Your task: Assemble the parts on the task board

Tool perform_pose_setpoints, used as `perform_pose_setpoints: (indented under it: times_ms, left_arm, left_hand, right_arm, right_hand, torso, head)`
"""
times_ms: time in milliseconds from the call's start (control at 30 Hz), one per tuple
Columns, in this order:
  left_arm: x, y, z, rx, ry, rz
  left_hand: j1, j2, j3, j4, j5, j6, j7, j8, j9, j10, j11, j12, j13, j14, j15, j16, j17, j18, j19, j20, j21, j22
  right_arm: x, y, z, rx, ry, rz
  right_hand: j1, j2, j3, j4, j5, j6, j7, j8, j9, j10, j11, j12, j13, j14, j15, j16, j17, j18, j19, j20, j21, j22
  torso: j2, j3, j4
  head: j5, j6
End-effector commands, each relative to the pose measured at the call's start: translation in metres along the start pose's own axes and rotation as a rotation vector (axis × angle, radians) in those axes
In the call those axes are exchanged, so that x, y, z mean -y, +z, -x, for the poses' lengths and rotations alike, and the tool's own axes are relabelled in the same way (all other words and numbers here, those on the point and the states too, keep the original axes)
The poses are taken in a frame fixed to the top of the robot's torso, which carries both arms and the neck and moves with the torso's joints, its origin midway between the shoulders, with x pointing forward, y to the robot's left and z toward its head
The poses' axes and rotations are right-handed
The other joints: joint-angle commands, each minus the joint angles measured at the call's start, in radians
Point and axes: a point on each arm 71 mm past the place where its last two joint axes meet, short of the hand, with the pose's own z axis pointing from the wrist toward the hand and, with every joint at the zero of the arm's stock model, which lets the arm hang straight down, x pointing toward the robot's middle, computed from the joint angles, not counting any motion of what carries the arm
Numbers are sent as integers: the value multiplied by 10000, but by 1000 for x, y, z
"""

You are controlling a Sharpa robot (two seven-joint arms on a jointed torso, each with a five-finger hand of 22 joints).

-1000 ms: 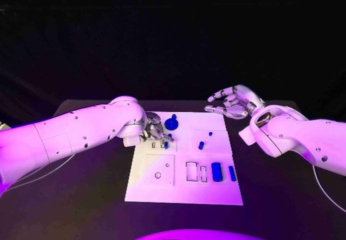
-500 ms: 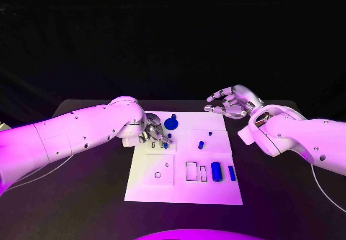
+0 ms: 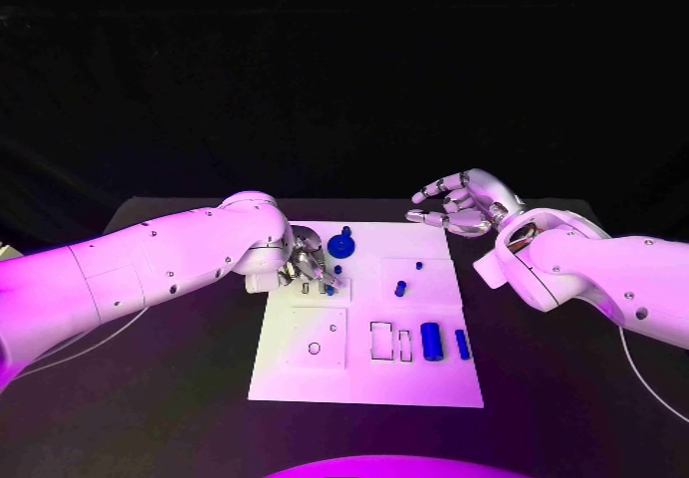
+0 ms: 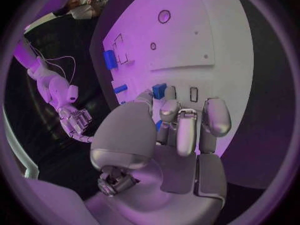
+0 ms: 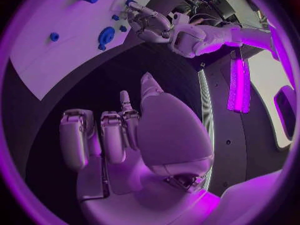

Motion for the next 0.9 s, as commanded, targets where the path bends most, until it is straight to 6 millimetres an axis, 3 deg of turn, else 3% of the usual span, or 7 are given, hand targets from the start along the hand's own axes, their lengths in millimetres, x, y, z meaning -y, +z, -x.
perform_pose_setpoints:
  times_ms: [33,233,267,300,367,433,900]
  left_arm:
    - [3,0,-2,-210,-61,-101]
    - [3,1,-3,-310,-219,-167]
    - [3,1,-3,-325,-253,-178]
    - [3,1,-3,-338,-287,-188]
    - [3,1,-3,-362,-342,-205]
    - [2,1,-3,-396,-435,-223]
    - [-7,-11,-5,-113,-979,-347]
  left_hand:
    - [321,50,259,8,52,4,-79,8,73,-23,-62,-68,12,509,-97,-33,1078,-79,-57,3,-31,17]
    - [1221,-21,1556,-59,77,41,-234,255,590,45,-203,-65,117,546,-236,-3,1182,-90,-17,-70,-4,92]
    - [1412,-242,2459,86,44,-90,-188,365,886,39,-203,-108,105,549,-271,-3,1193,-93,-13,-118,2,111]
    - [1380,-313,2574,21,54,-102,-217,379,928,45,-209,-108,102,548,-235,-6,1190,-96,-12,-119,3,115]
    - [1100,-783,4147,41,38,-179,-159,494,1347,76,-212,-120,119,550,-207,-8,1204,-95,-15,-123,9,141]
    - [788,-1352,5679,-219,8,-247,-175,624,1792,132,-185,-124,117,564,-210,3,1249,-103,0,-120,27,188]
    - [-41,-1811,7350,-1040,-6,-151,-245,798,2439,369,-244,-35,289,651,-268,72,1444,-128,121,-175,106,354]
  right_arm:
    - [0,0,-2,-160,-6,39]
    - [0,0,-2,-178,-11,26]
    - [0,1,-2,-183,-12,23]
    - [0,1,-2,-187,-12,20]
    - [0,1,-2,-198,-11,17]
    - [1,1,-3,-209,-11,13]
    - [2,0,-2,-247,-15,-33]
  right_hand:
    - [7,73,-37,-20,57,-69,-25,52,5,26,63,-37,1614,858,29,-63,1847,202,503,63,-59,1892]
    - [57,88,-38,-24,194,-73,-24,62,4,18,61,-44,1606,857,27,-66,1841,205,498,61,-75,1884]
    - [63,90,-39,-24,218,-74,-24,63,4,17,61,-45,1604,859,26,-63,1852,205,498,61,-75,1884]
    - [63,90,-39,-24,218,-74,-24,63,4,17,61,-45,1604,859,26,-63,1852,205,498,61,-75,1884]
    - [70,94,-41,-21,256,-76,-24,65,3,28,61,-32,1615,860,26,-62,1855,202,505,61,-64,1893]
    - [75,95,-44,-20,287,-78,-24,67,3,31,61,-28,1618,862,26,-59,1863,202,505,60,-65,1892]
    - [84,99,-49,-18,357,-81,-24,70,1,28,62,-31,1613,860,26,-63,1854,201,508,60,-62,1896]
  torso:
    - [0,3,-3]
    - [-7,6,-1]
    - [-8,6,-1]
    - [-10,6,-1]
    - [-13,8,1]
    - [-16,9,1]
    - [-23,14,24]
  head:
    - [-4,-5]
    - [3,-23]
    - [3,-21]
    - [5,-21]
    - [6,-23]
    - [9,-26]
    - [17,-40]
